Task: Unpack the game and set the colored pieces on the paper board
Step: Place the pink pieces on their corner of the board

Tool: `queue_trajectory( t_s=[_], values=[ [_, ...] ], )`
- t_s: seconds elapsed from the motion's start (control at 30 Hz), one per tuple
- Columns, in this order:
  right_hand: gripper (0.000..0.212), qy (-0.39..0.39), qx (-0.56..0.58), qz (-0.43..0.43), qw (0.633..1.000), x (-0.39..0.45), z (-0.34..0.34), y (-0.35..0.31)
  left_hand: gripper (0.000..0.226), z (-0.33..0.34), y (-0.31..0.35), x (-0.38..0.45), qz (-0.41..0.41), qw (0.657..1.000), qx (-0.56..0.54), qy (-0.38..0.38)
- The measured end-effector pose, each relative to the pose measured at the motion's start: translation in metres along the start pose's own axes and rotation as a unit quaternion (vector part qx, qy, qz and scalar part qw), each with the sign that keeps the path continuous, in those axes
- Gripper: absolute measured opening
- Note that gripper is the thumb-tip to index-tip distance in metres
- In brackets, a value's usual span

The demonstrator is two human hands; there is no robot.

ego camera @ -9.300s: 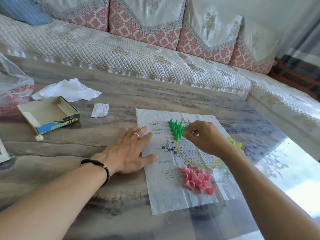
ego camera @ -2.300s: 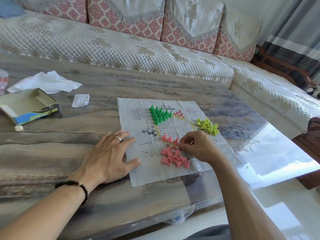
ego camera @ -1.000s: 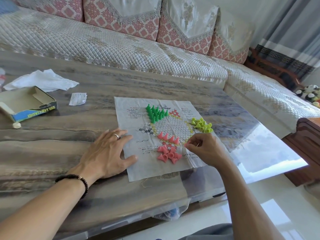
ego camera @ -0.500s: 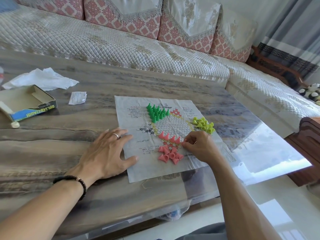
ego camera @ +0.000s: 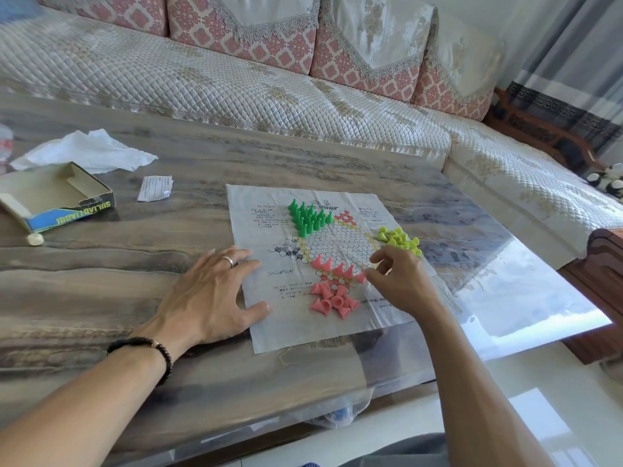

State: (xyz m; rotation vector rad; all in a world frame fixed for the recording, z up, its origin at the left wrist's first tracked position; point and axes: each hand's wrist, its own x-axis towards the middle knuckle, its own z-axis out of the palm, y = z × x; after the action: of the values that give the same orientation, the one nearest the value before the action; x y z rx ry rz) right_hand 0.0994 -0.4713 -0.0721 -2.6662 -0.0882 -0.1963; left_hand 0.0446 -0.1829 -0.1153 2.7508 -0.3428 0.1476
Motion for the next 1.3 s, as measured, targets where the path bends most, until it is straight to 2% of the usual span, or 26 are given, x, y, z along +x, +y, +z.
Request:
queue_trajectory(
  t_s=[0.1,0.23,0.33,0.47,0.6,0.83,1.0,1.17,1.3],
  values=[
    [0.004,0.03,0.016,-0.042,0.999,-0.006,-0.007,-0.012,0.1,0.001,-0.001,0.0,0.001,1.0,0.002,-0.002],
    [0.009,-0.056,0.017,-0.119,0.991,-0.016,0.0,-0.028,0.101,0.002,-0.001,0.0,0.001,1.0,0.005,0.0],
    [0.016,-0.068,-0.01,-0.145,0.987,-0.016,0.009,-0.036,0.1,0.002,-0.002,0.001,0.001,1.0,0.003,0.001],
    [0.024,-0.089,-0.041,-0.143,0.985,-0.015,0.013,-0.045,0.1,0.002,-0.001,0.0,0.001,1.0,-0.001,0.003],
    [0.021,-0.119,-0.051,-0.124,0.984,-0.014,0.015,-0.048,0.099,0.002,-0.001,0.0,0.001,1.0,-0.005,0.003],
    [0.017,-0.113,-0.034,-0.114,0.986,-0.012,0.011,-0.048,0.098,0.003,-0.002,0.0,0.002,1.0,-0.009,0.006],
    [0.012,-0.085,0.1,-0.058,0.99,-0.008,0.006,-0.052,0.099,0.004,-0.002,0.0,0.002,1.0,-0.004,0.002],
    [0.004,-0.145,0.253,-0.011,0.957,-0.008,-0.001,-0.059,0.097,0.004,-0.003,0.001,0.004,1.0,-0.001,0.005],
    [0.008,-0.137,0.335,0.017,0.932,-0.005,0.0,-0.063,0.095,0.005,-0.003,0.001,0.007,1.0,-0.003,0.007]
  ],
)
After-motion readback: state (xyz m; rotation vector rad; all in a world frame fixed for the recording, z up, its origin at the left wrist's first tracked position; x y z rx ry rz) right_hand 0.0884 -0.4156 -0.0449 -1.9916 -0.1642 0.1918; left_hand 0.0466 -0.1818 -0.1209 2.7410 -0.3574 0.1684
